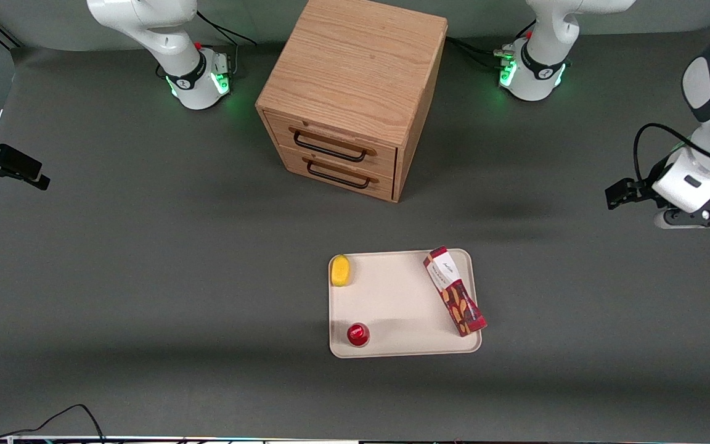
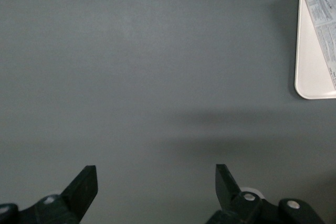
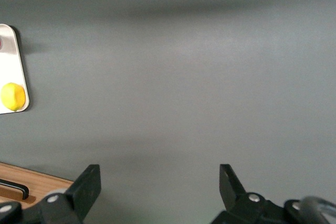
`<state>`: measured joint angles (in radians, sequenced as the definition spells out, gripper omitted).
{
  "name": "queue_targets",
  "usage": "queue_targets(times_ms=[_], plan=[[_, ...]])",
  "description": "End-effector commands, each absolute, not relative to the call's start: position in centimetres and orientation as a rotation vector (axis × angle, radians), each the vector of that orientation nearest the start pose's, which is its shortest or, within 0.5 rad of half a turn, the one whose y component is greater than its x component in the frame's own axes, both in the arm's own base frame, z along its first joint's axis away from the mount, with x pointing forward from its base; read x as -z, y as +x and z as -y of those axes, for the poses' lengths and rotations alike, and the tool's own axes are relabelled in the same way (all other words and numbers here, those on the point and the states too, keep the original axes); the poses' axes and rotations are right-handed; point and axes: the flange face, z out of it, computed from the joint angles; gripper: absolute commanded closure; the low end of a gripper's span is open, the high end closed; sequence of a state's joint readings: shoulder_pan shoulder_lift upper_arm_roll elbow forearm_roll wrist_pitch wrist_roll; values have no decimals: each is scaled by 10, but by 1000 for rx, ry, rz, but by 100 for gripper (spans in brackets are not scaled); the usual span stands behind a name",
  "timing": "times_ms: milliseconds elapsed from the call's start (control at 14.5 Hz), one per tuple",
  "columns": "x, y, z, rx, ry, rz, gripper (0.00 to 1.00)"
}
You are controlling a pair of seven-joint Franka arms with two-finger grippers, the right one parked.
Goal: Place red cookie box on tray
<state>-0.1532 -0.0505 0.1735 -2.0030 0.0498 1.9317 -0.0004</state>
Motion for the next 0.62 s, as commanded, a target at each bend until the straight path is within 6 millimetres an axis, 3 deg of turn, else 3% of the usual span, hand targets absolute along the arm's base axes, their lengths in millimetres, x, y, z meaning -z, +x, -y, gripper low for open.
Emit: queue_targets(times_ms=[0,207,552], plan=[[-509,535,-17,-22,-3115,-18,0],[-551,542,-13,-61,-3114,-11,0],[-572,542,-12,-97,-3111,-16,0]])
